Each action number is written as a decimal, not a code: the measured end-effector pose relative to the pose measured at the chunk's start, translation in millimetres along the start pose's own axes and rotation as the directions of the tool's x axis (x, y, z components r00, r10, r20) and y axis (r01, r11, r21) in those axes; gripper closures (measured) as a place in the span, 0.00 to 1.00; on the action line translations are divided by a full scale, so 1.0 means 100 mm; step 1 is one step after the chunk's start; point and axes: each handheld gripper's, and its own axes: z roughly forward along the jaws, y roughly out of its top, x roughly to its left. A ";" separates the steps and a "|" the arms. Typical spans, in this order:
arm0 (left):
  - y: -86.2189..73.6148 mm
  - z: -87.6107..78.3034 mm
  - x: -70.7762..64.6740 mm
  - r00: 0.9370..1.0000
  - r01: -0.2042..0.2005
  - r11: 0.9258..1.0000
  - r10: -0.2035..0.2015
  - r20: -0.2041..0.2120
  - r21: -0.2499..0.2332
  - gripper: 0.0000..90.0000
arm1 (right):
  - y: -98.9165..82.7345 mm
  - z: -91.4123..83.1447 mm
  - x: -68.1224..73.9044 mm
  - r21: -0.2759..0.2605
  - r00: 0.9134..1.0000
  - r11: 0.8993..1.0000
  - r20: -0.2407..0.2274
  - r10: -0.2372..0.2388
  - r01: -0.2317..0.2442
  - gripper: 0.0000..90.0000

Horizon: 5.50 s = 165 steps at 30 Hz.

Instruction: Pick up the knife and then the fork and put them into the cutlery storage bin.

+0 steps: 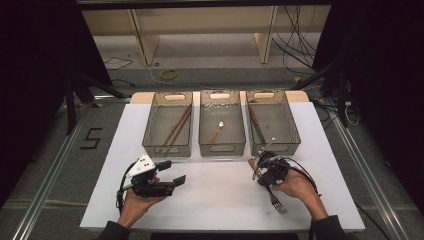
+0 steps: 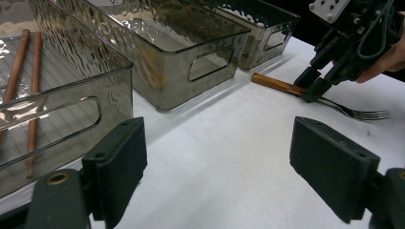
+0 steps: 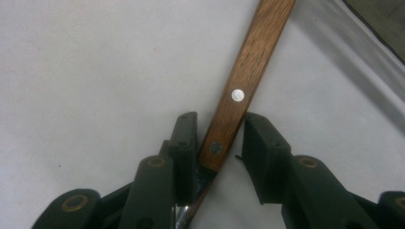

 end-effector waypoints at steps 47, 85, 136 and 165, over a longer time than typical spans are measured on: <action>0.00 0.00 0.00 1.000 -0.003 1.000 0.003 -0.001 0.000 0.22 | -0.05 -0.29 -0.12 -0.164 0.999 0.986 -0.048 0.005 -0.013 0.87; 0.00 0.00 0.00 1.000 -0.006 1.000 0.006 -0.004 -0.001 0.22 | -0.16 -0.71 -0.39 -0.405 0.994 0.908 -0.077 0.083 -0.107 0.87; 0.00 0.00 0.01 1.000 0.003 1.000 -0.003 -0.011 -0.012 0.21 | 0.18 -1.01 -0.76 -0.522 0.982 0.833 -0.067 0.174 -0.183 0.86; 0.00 0.00 0.02 1.000 0.005 1.000 -0.005 -0.010 -0.012 0.21 | 0.64 -1.00 -1.26 -0.562 0.937 0.770 -0.029 0.347 -0.303 0.86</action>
